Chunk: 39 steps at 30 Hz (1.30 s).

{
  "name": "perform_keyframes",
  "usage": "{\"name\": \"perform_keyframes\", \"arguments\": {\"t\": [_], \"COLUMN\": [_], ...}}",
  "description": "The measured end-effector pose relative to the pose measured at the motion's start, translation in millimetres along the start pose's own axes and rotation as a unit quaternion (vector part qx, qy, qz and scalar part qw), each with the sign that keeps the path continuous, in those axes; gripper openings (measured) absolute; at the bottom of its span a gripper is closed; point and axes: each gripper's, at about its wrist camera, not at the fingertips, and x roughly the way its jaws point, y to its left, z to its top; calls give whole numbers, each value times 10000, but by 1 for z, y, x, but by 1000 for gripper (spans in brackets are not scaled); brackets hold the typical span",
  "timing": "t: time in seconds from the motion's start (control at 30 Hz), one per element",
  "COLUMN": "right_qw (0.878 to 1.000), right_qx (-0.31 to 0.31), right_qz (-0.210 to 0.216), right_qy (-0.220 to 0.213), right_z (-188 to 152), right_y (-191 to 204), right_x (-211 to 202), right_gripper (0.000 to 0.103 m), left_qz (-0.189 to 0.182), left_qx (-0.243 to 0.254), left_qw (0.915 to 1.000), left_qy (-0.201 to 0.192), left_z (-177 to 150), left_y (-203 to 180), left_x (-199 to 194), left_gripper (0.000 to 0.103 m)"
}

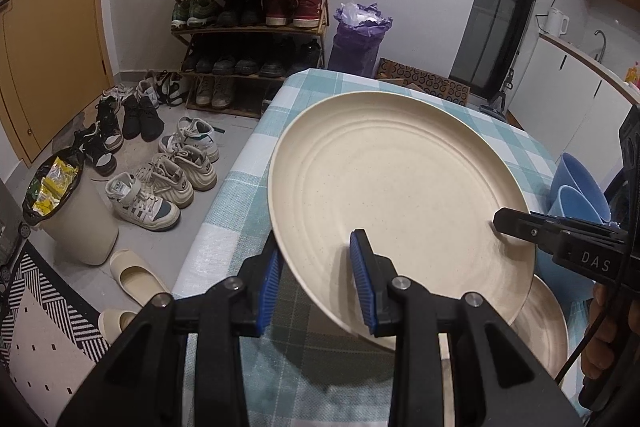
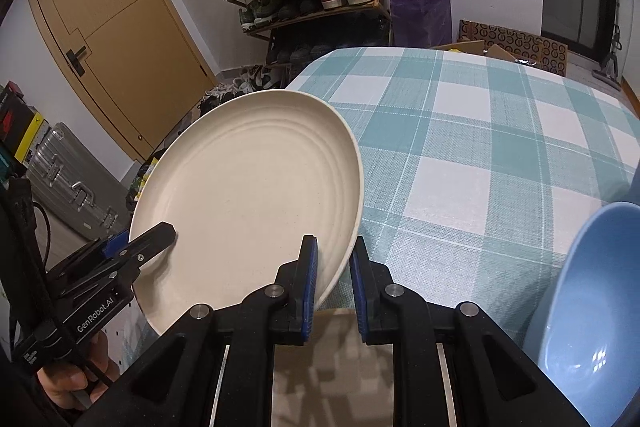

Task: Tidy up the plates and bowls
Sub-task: 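Lift the beige plate with both grippers and carry it over the plate stack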

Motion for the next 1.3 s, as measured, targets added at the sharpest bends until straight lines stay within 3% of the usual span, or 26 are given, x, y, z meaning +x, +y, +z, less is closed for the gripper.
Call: {"name": "perform_keyframes", "arguments": {"t": [0.73,1.3], "right_qw": [9987,9975], "right_qx": [150,312], "right_qz": [-149,-347], "right_qy": [-458,-526], "right_z": [-39,-98], "right_y": [-20,-31], "right_x": [-78,-113], "right_gripper": [16,16], "left_qz": [-255,-350], "left_qx": [415,720], "left_qw": [9987,9966], "left_qy": [-173,-217], "left_z": [-20,-52], "left_y": [-50,-78], "left_x": [-42,-66], "left_gripper": [32,32]}}
